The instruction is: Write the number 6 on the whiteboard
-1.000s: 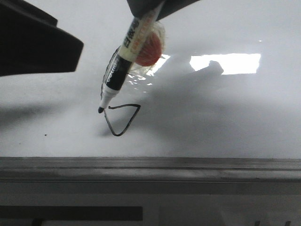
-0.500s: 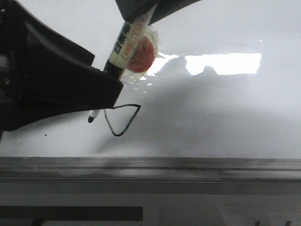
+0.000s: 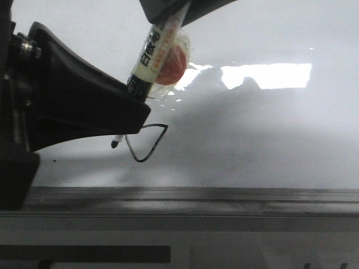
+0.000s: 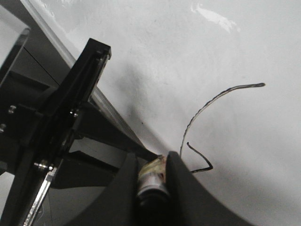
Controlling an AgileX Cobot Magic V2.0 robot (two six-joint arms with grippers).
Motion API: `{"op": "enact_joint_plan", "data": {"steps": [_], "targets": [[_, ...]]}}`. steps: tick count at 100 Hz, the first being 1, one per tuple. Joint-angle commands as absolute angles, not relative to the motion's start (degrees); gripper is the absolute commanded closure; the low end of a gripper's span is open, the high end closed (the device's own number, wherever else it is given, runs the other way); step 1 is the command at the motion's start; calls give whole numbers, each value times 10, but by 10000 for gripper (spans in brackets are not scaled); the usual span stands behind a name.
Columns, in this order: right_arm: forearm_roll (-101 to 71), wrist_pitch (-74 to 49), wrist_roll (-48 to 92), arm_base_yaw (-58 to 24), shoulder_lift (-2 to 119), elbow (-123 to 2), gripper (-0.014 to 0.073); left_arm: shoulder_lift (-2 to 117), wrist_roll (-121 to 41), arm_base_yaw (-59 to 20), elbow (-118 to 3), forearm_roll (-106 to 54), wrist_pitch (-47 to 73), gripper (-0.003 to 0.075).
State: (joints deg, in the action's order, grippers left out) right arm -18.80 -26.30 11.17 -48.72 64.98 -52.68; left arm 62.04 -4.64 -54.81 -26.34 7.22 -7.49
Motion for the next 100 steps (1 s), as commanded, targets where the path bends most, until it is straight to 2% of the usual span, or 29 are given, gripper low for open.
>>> {"op": "enact_joint_plan", "data": {"steps": [1, 33, 38, 45, 50, 57, 62, 82, 100], "targets": [[-196, -234, 114, -488, 634, -545, 647, 614, -41, -551, -282, 65, -120, 739], [-198, -231, 114, -488, 634, -545, 644, 614, -41, -551, -282, 65, -120, 739], [-198, -231, 114, -488, 634, -545, 606, 614, -40, -551, -282, 62, -120, 739], [-198, -229, 116, -488, 634, -545, 469, 614, -40, -551, -282, 54, -120, 739], [-198, -222, 116, -488, 634, -545, 308, 614, -40, -551, -282, 42, -120, 739], [-198, -202, 116, -488, 634, -545, 127, 614, -40, -551, -282, 25, -117, 739], [-198, -185, 116, -488, 634, -545, 69, 613, -40, -551, -282, 10, -114, 739], [-198, -142, 116, -474, 630, -545, 116, 579, -40, -547, -282, -51, -67, 739], [-198, -136, 116, -463, 616, -545, 116, 549, -40, -490, -282, -160, -22, 739]]}}
